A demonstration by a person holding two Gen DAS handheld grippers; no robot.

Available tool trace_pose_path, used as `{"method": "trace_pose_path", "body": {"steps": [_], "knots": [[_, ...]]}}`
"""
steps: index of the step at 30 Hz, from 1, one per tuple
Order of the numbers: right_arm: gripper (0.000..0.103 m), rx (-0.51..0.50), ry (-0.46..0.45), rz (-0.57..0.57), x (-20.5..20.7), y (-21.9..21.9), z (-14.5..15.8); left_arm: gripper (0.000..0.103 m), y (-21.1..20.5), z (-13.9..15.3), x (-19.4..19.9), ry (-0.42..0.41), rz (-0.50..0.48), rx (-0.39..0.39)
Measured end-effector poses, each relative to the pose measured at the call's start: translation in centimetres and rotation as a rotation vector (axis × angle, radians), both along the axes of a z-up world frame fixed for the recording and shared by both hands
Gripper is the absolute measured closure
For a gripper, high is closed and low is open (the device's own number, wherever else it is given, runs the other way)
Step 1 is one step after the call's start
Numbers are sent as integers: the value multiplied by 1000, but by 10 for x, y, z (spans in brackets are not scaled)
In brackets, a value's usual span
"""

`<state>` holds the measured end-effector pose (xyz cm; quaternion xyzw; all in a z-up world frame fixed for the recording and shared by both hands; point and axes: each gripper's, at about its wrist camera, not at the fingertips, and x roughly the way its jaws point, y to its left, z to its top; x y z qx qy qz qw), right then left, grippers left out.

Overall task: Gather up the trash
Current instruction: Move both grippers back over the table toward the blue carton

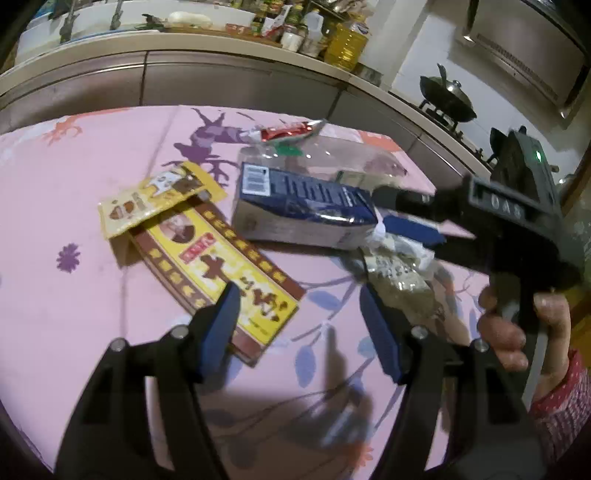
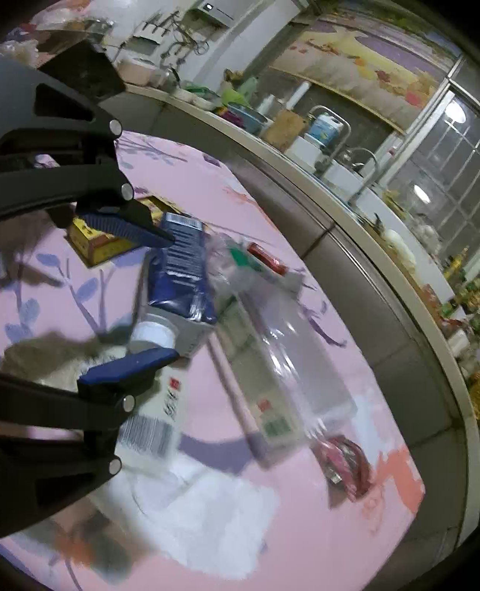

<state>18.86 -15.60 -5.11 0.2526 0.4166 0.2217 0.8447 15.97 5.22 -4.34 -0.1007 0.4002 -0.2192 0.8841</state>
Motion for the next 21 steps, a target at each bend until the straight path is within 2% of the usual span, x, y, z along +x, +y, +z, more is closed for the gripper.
{"method": "trace_pose_path", "body": {"steps": [5,7,8,11,15,18,21], "knots": [[48,121,35,109,-9,15,-6,38,16,0,4,10,56,-13],[48,195,44,193,-18,23,-5,38,24,1,6,16,80,-17],[48,197,36,214,-21,26,-3,38,30,1,5,21,91,-27],[48,147,-10,233,-32,28,8,38,47,7,1,30,108,-76],[48,35,-81,155,-41,16,21,38,60,17,0,45,130,-134],[48,-16,-116,114,-47,10,22,38,52,26,7,54,105,-161],[48,-53,-132,84,-51,3,16,36,29,36,20,42,55,-136]]}}
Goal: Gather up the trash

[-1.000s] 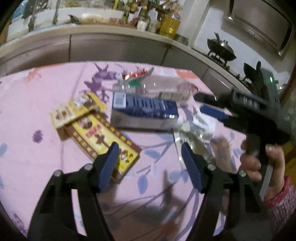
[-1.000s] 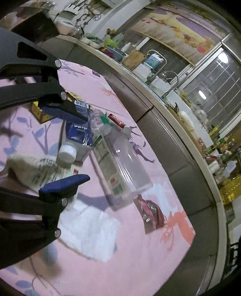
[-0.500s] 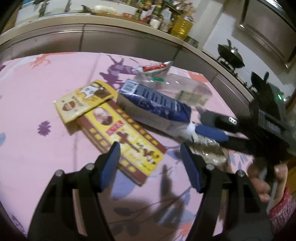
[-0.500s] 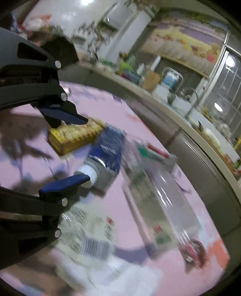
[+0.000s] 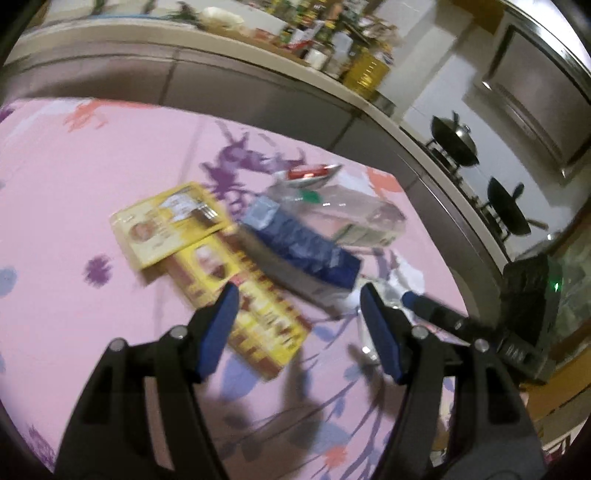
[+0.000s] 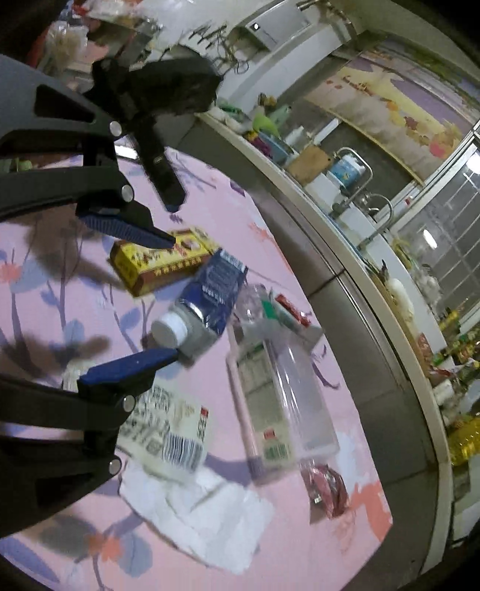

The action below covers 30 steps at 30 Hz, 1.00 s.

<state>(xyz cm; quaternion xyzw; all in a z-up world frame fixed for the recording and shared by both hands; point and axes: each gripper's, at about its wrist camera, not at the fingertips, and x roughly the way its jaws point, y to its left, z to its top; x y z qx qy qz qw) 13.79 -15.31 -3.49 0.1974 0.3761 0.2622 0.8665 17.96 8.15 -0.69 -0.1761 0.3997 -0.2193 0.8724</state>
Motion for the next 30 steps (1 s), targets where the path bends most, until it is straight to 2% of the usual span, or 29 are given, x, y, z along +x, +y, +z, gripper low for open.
{"method": "trace_pose_path", "body": {"steps": [2,6,8,10,14,18,23,30], "knots": [[48,-22,-16,-22,-1,-5,-2,25,-15,5,14,-26,-9,54],[48,-102,-64,-69,-9,-16,5,25,-25,0,44,19,5,97],[48,-105,-75,-70,-6,-15,7,25,-25,-4,52,56,27,107],[48,-91,-68,-55,8,-12,9,25,-19,-5,50,70,31,50],[50,-3,-23,-28,49,-2,4,25,-12,-10,37,78,24,-9],[65,95,66,1,86,14,-13,25,-8,-16,34,95,-7,-68],[72,148,146,22,105,28,-30,25,-1,-24,41,134,-31,-141],[72,214,212,118,98,39,-41,25,12,-33,54,164,-25,-194]]}}
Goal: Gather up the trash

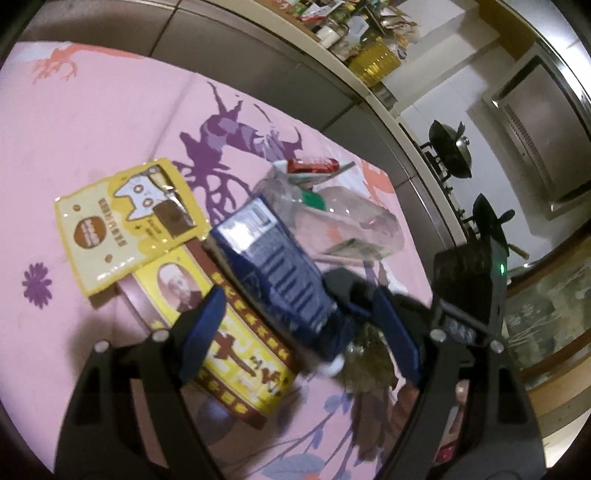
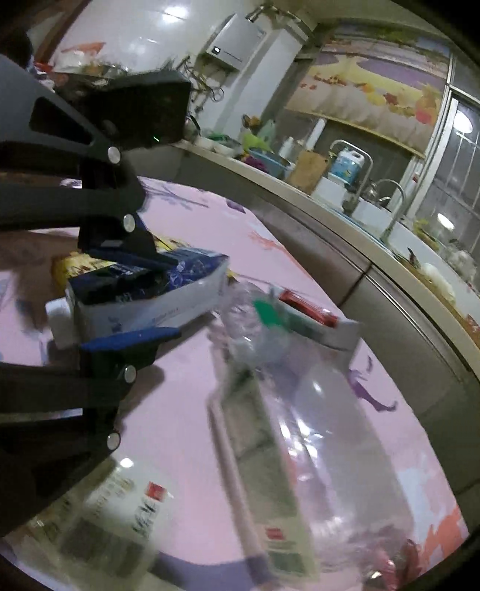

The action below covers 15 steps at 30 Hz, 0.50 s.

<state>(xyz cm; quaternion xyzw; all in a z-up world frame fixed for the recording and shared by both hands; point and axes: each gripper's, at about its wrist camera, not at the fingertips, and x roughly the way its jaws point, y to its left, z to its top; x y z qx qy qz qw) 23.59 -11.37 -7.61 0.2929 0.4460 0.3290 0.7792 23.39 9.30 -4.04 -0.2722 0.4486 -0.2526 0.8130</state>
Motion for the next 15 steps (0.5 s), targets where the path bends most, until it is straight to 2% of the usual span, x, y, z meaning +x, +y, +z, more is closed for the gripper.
{"method": "trace_pose_path", "body": {"steps": [6,12,15], "knots": [[72,28,7,78,-23,8,-6,25,10,-4,8,14,3,-44],[72,-71,-69,207,-47,34,3,21,-1,-4,13,2,-33,-20],[72,-119,-101,248,-56,44,6,19,-11,-1,11,-25,-65,41]]}}
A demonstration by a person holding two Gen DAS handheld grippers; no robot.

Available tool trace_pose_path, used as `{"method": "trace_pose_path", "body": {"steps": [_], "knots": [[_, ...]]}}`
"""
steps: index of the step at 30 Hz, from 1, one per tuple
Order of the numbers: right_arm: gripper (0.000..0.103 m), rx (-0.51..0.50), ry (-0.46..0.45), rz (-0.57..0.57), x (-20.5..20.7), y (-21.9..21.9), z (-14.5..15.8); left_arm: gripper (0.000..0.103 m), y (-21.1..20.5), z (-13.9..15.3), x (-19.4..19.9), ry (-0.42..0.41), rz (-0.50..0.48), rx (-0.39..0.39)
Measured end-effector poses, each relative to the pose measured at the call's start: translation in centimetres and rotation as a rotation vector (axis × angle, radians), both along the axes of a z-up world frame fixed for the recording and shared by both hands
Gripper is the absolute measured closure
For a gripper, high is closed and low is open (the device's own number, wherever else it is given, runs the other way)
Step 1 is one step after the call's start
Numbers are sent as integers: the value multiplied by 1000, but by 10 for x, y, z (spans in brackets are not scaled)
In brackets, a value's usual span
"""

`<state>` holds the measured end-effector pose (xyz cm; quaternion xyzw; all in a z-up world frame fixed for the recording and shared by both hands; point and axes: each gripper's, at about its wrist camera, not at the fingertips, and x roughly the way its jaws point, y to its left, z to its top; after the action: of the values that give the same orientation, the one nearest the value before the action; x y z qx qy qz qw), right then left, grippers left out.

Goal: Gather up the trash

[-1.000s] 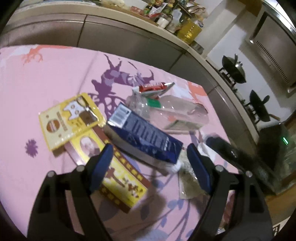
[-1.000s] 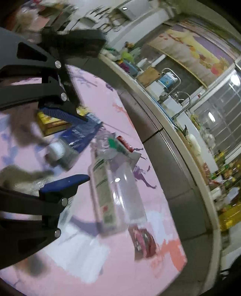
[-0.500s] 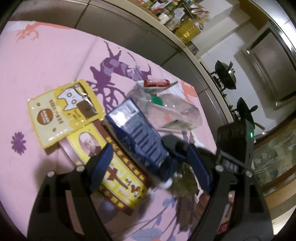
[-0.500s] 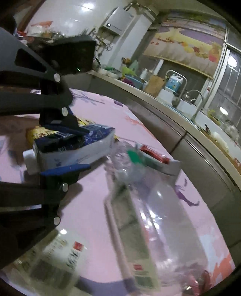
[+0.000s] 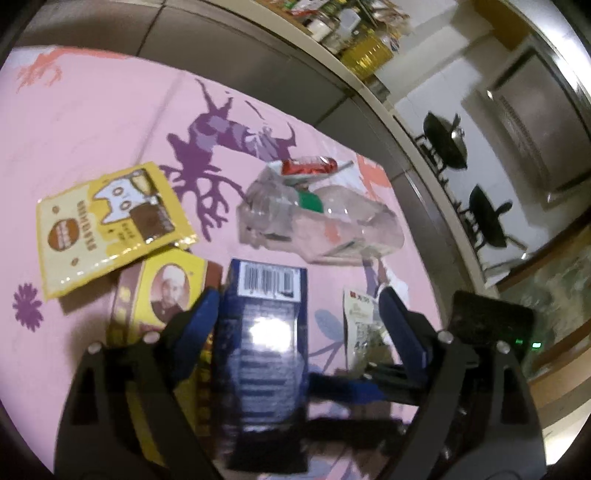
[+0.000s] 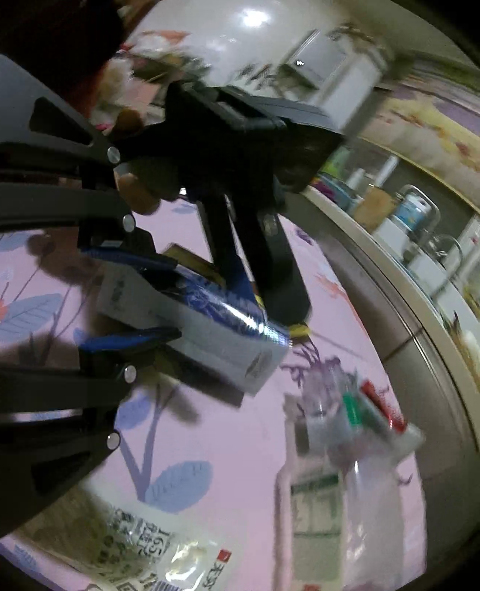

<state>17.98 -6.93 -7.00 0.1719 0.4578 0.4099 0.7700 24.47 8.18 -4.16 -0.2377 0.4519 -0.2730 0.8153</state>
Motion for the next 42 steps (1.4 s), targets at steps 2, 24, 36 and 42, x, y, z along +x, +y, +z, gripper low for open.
{"method": "trace_pose_path", "body": {"steps": [2,24,36,42], "knots": [[72,-22,-13,20,-4,4,2,19,-6,1,-2,-17,-20,35],[72,-38,-49,-43,-37,-30,21,54,-6,8,-16,-105,-7,165],[65,-81,-78,-458,-86,-151,23,55,10,18,-63,-104,-10,86],[49,-17,39,-454,-68,-148,-8,55,-9,18,-72,-95,-21,105]]}}
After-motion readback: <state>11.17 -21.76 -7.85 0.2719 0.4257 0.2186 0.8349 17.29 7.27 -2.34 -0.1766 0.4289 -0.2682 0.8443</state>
